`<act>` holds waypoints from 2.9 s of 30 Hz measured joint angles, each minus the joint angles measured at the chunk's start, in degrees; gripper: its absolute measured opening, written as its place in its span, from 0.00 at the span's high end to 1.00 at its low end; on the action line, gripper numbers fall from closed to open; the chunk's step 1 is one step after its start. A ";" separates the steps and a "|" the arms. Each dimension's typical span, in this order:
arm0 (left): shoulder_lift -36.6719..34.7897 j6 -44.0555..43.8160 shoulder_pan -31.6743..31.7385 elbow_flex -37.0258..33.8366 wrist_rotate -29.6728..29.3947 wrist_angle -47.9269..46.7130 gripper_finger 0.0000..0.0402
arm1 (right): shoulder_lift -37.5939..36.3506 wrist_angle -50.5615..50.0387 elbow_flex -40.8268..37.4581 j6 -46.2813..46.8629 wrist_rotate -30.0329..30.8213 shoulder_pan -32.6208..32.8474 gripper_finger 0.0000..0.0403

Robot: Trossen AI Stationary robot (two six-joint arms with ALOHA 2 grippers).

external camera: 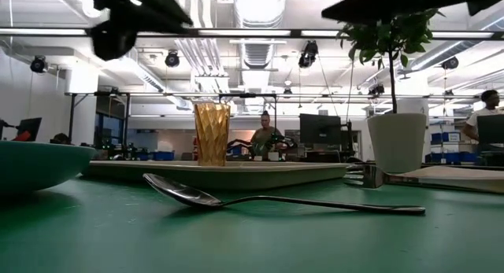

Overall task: Pick and place plate/cup/fork/spoon on tray
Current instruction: Put the green plate on the white tray

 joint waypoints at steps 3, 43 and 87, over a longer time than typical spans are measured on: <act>2.47 -13.14 -0.02 7.74 5.80 -14.15 0.89 | -2.69 -0.16 -0.67 0.19 -0.16 0.60 0.98; 34.73 -60.80 -14.14 32.70 35.99 -37.42 0.84 | -9.53 -5.89 -1.52 4.76 -2.83 0.70 0.98; 35.74 -58.23 -15.10 27.24 35.83 -33.29 0.98 | -9.44 -6.12 -1.60 4.67 -2.81 0.70 0.98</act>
